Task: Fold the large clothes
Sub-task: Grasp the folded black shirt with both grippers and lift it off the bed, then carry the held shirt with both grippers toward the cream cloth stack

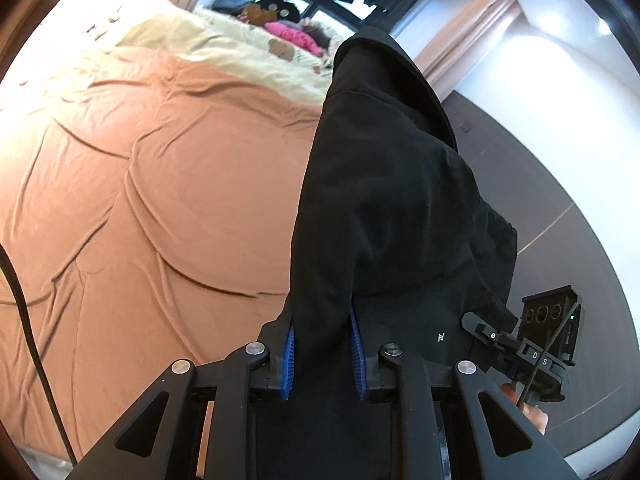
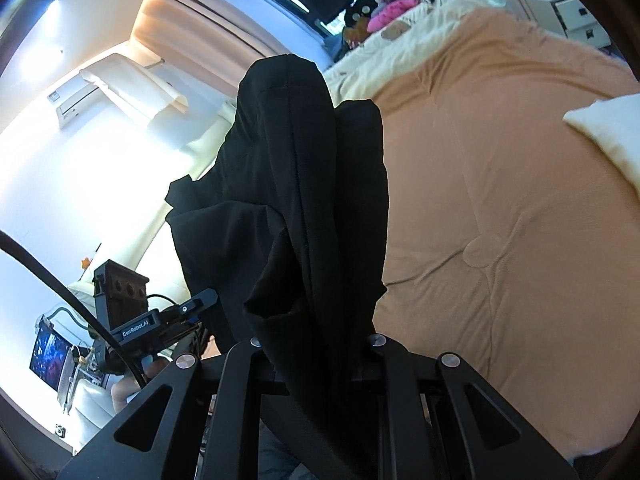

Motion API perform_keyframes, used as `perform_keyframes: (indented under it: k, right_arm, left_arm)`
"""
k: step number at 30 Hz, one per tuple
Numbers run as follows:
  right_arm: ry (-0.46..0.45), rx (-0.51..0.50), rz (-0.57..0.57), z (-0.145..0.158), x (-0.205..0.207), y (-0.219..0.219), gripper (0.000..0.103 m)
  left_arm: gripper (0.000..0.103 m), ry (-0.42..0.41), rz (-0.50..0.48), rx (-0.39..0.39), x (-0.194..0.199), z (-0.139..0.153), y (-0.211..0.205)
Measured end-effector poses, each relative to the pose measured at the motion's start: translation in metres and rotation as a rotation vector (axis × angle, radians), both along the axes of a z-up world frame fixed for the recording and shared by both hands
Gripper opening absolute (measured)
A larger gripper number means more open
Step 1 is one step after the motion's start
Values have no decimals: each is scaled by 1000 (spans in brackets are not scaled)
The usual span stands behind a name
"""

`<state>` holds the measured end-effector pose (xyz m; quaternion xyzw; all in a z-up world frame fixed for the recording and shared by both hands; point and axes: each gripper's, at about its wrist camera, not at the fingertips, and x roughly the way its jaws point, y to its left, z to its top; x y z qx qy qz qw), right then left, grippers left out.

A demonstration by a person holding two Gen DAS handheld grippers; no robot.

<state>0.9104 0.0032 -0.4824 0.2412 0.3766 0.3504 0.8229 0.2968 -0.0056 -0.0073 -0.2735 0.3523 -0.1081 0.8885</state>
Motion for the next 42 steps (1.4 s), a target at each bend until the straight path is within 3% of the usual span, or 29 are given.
perform_keyframes:
  k: [13, 26, 36, 42]
  right_arm:
    - [-161, 5, -24, 77, -92, -63, 12]
    - [-250, -71, -142, 139, -146, -162, 12]
    - [-296, -144, -186, 169, -163, -207, 12]
    - [-262, -193, -243, 183, -167, -221, 12]
  left_arm:
    - [24, -132, -67, 18, -36, 61, -67]
    - [24, -195, -215, 2, -2, 104, -171]
    - [24, -158, -283, -14, 48, 110, -245]
    - [24, -99, -334, -48, 73, 93, -291]
